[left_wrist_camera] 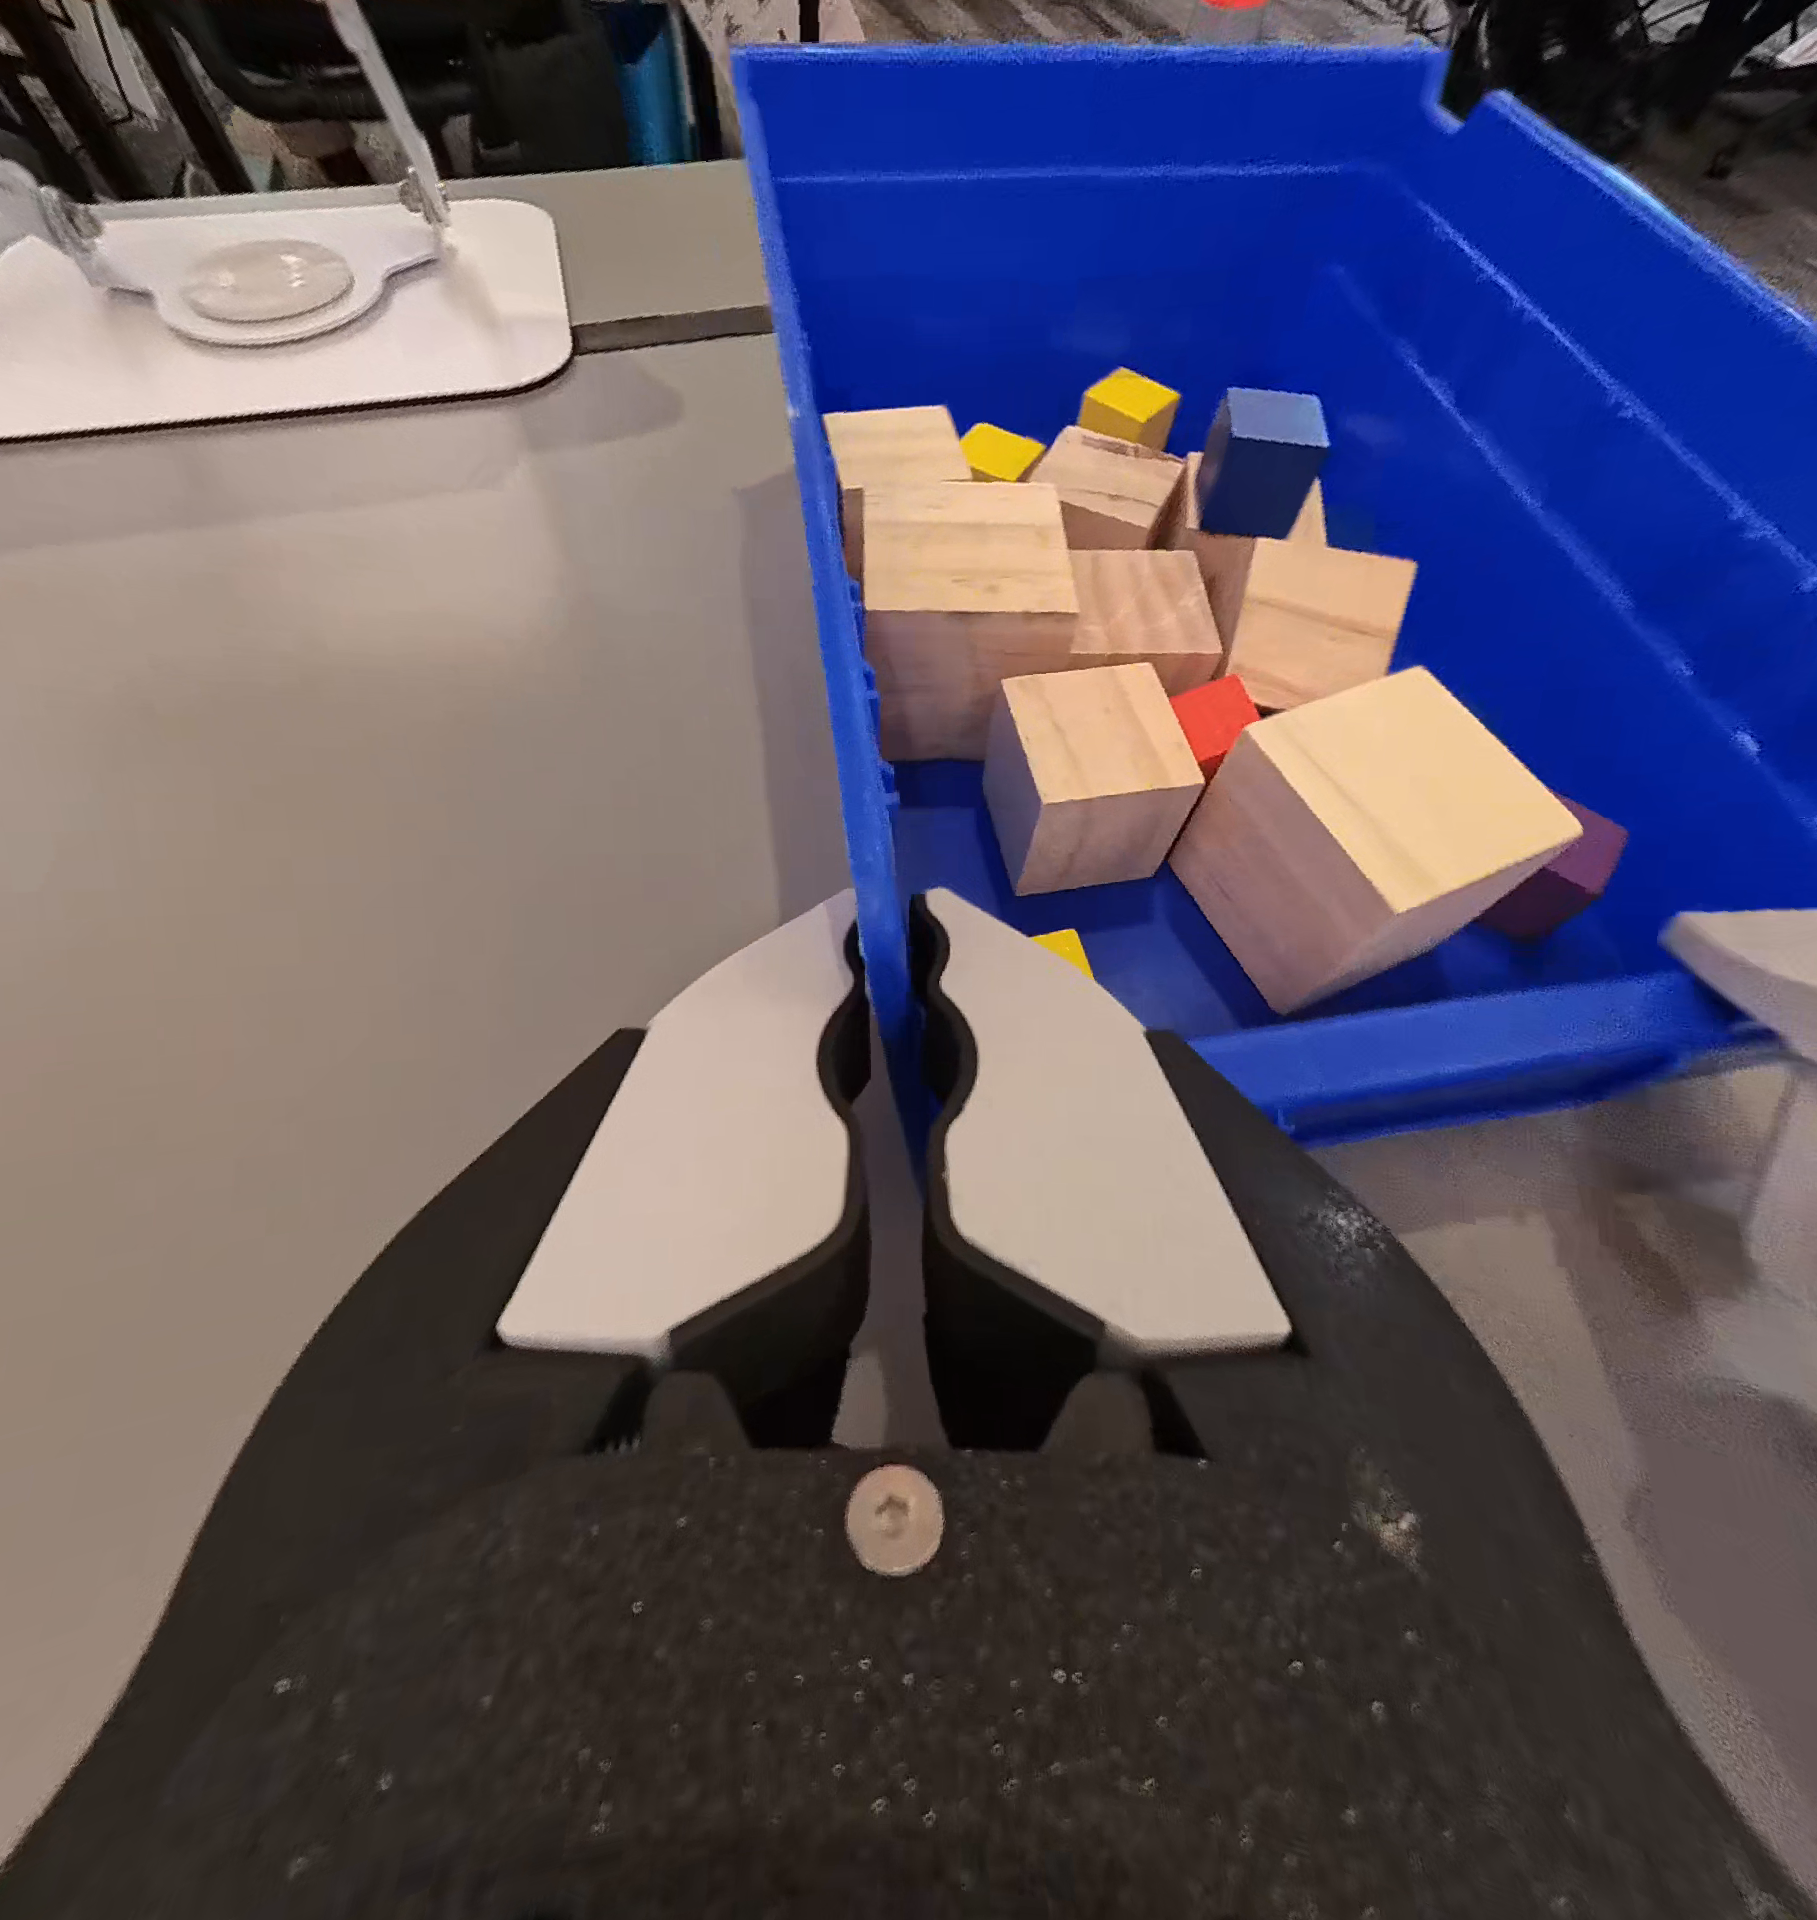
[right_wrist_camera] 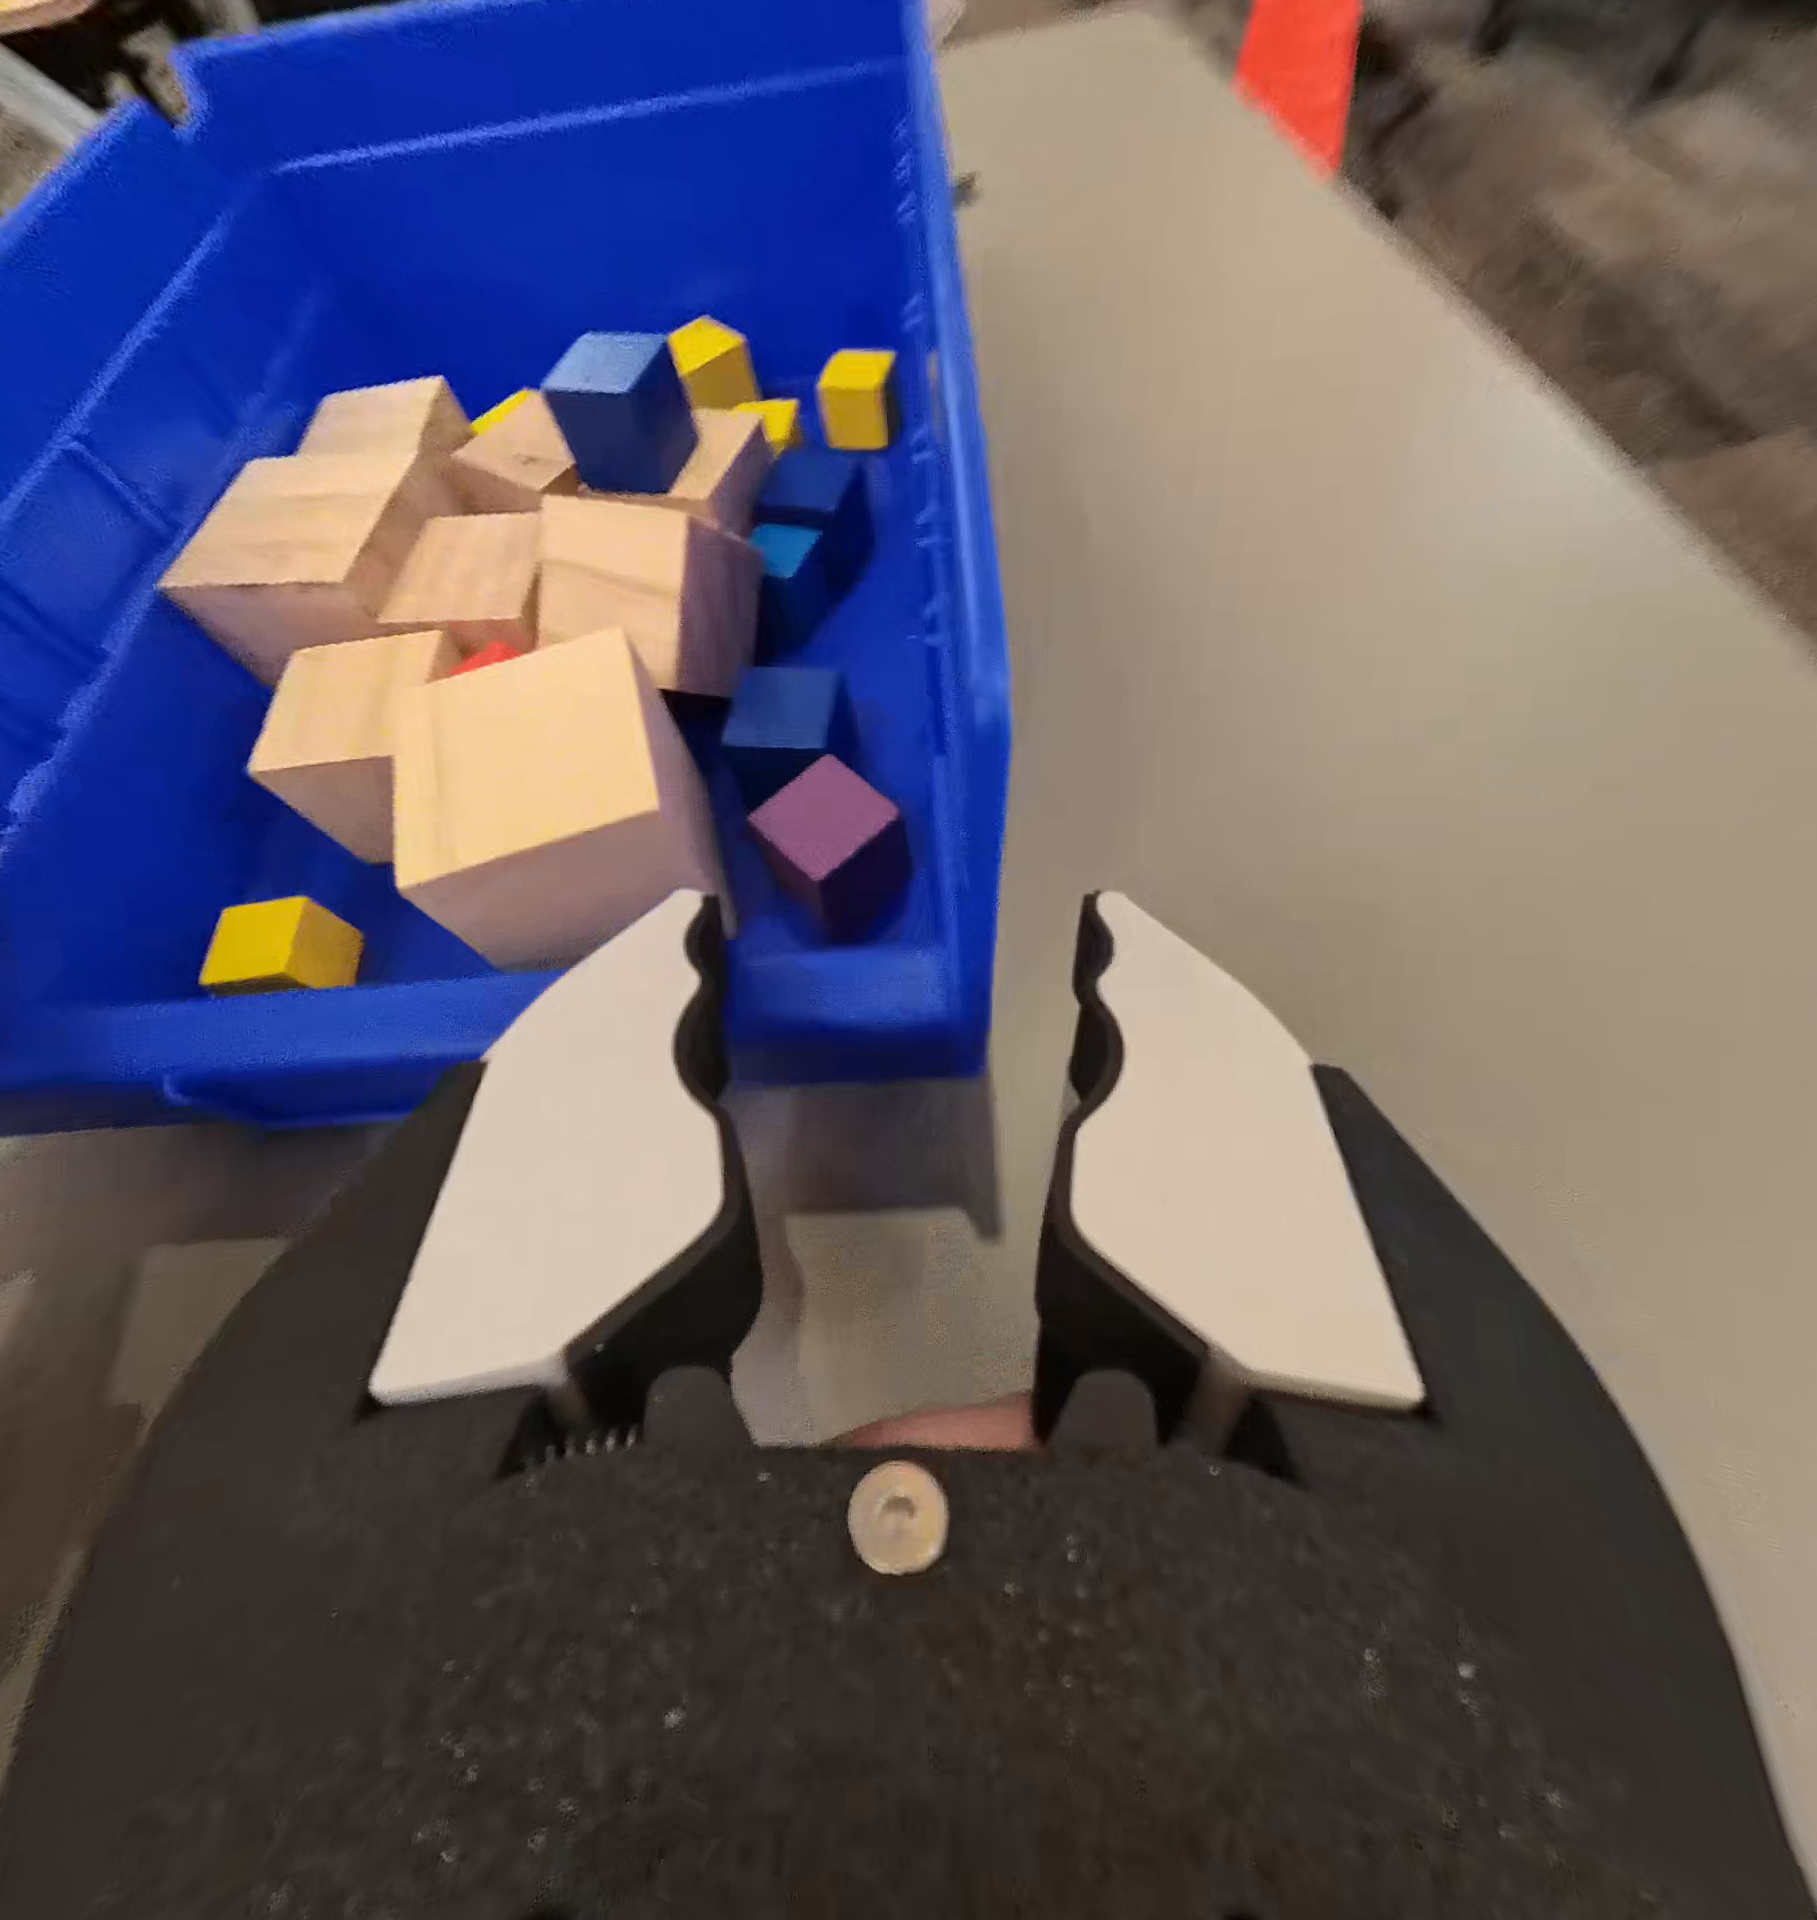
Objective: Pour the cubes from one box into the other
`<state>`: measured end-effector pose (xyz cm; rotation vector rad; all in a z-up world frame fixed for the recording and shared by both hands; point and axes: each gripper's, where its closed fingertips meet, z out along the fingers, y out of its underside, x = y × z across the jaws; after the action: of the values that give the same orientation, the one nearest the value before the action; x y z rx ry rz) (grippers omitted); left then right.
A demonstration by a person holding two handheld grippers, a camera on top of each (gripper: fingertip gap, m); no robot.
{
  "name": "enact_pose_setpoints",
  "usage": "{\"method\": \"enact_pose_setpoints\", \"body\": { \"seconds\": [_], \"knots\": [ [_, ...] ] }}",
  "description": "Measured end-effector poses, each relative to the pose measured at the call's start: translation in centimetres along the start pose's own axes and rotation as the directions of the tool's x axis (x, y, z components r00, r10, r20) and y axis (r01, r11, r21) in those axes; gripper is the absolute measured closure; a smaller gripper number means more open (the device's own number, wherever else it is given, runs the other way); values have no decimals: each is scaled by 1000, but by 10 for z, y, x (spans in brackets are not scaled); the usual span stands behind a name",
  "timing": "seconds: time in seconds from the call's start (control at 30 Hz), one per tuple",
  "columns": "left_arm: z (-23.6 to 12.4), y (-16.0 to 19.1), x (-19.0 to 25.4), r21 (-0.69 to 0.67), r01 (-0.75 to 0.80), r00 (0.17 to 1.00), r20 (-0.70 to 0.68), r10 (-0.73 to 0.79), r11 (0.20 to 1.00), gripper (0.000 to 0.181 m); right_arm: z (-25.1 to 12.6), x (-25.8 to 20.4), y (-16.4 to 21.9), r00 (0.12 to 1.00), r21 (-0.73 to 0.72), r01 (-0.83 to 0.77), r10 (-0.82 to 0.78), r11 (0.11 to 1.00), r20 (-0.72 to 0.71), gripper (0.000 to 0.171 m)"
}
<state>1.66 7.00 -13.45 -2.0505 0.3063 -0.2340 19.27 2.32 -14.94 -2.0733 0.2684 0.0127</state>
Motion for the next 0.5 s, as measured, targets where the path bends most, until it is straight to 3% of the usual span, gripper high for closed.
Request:
{"method": "enact_pose_setpoints", "body": {
  "seconds": [0.1, 0.17, 0.33, 0.5],
  "knots": [
    [-7, 3, -10, 4, -5, 1000, -16, 5, 1000, 177, -3, -13, -10, 999, 74, -26, 24, 997, 30, 141],
    [-12, 4, -19, 1, -4, 1000, -3, 4, 1000, 178, -8, -13, -10, 998, 51, -68, 68, 996, 4, 167],
    [-39, 0, -66, -5, 80, 997, 1, -80, 997, 178, -26, -67, -30, 999, 131, 46, -45, 990, -7, 169],
    [-80, -13, -162, 61, 69, 990, 120, -76, 996, 178, -26, -168, -29, 994, 179, 33, -51, 983, 99, 169]
  ]
}}
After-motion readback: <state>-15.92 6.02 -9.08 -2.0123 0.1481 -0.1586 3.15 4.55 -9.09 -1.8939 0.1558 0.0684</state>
